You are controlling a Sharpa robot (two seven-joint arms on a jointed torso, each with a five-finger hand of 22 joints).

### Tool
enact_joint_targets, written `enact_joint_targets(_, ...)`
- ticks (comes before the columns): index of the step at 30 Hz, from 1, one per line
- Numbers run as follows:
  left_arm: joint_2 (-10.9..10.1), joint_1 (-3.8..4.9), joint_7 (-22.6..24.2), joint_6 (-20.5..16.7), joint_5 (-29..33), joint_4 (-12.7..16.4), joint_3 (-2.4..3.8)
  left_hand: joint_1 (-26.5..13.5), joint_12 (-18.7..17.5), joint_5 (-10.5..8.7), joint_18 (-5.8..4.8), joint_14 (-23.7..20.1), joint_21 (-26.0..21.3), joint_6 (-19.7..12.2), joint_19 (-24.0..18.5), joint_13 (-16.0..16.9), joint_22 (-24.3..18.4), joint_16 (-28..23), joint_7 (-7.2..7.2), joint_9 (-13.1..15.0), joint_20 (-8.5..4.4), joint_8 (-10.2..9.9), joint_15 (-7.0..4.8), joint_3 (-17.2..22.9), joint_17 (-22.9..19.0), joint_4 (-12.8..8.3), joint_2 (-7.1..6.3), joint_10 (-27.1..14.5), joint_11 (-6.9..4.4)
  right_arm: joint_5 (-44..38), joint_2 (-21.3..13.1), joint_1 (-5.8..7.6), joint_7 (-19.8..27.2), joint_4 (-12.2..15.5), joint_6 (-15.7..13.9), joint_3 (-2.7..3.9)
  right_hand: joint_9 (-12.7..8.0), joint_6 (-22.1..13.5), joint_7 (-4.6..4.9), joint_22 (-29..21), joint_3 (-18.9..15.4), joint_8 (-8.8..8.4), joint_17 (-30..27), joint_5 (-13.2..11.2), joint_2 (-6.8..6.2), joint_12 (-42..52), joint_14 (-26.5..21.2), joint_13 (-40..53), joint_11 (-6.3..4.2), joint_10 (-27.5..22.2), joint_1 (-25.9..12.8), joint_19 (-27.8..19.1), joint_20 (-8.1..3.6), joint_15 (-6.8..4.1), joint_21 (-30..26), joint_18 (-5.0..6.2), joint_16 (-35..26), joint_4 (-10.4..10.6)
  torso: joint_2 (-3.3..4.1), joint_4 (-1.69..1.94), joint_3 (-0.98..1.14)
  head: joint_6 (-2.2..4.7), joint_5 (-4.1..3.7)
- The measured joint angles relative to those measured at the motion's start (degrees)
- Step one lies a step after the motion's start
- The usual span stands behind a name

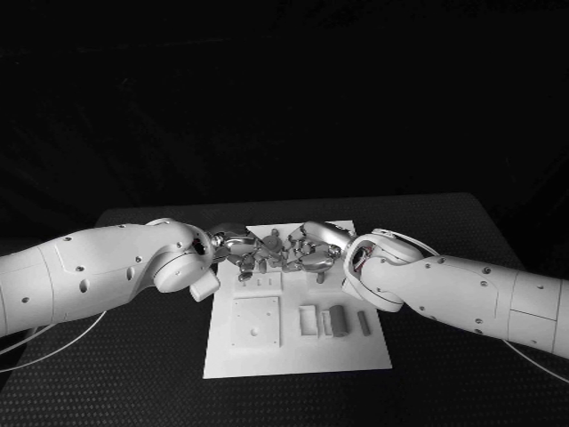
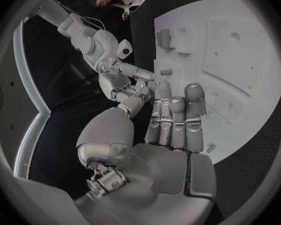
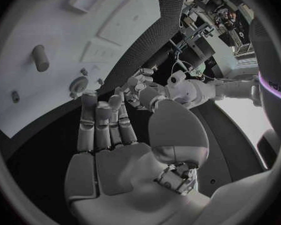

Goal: Assemble the parts on the task board

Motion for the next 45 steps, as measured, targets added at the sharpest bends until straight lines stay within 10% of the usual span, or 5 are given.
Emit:
enact_joint_targets(16, 0.00, -0.02, -0.61, -0.04, 0.98, 0.03, -0.01, -4.10, -0.93, 0.57, 0.00, -0.14, 0.00, -0.73, -0.10, -0.25, -0.01, 0.00, 1.05, 1.13, -0.09, -1.13, -0.14, -3.55, -0.30, 0.86, -4.88, -0.29, 0.31, 0.03, 0.07, 0.01, 0.09, 0.00, -0.02, 0.02, 0.00, 0.00, -0.02, 0.00, 0.13, 0.00, 0.12, -0.01, 0.27, 0.00, 0.29, 0.06, -0.18, 0.42, -0.27, 0.21, -0.20, -0.11, 0.00, -0.37, 0.00, -0.18, -0.01, -0.01, 0.00, 0.03, 0.05)
enact_joint_targets(45, 0.04, 0.00, -1.14, 0.25, 0.91, 0.05, 0.02, 1.51, -1.15, 0.27, 0.01, -0.13, 0.00, -0.17, -0.11, -0.24, -0.02, 0.00, 0.33, 1.07, -0.05, -1.50, -0.12, -2.61, -0.50, -0.36, -2.49, -0.06, 0.08, 0.06, 0.06, -0.01, 0.18, 0.05, 0.07, 0.00, 0.00, 0.10, 0.11, 0.00, 0.23, 0.00, 0.25, -0.29, 0.25, 0.00, 0.35, 0.15, -0.18, 0.43, -0.24, 0.20, -0.18, 0.02, 0.00, 0.01, -0.01, -0.07, -0.01, -0.01, 0.01, -0.16, 0.02)
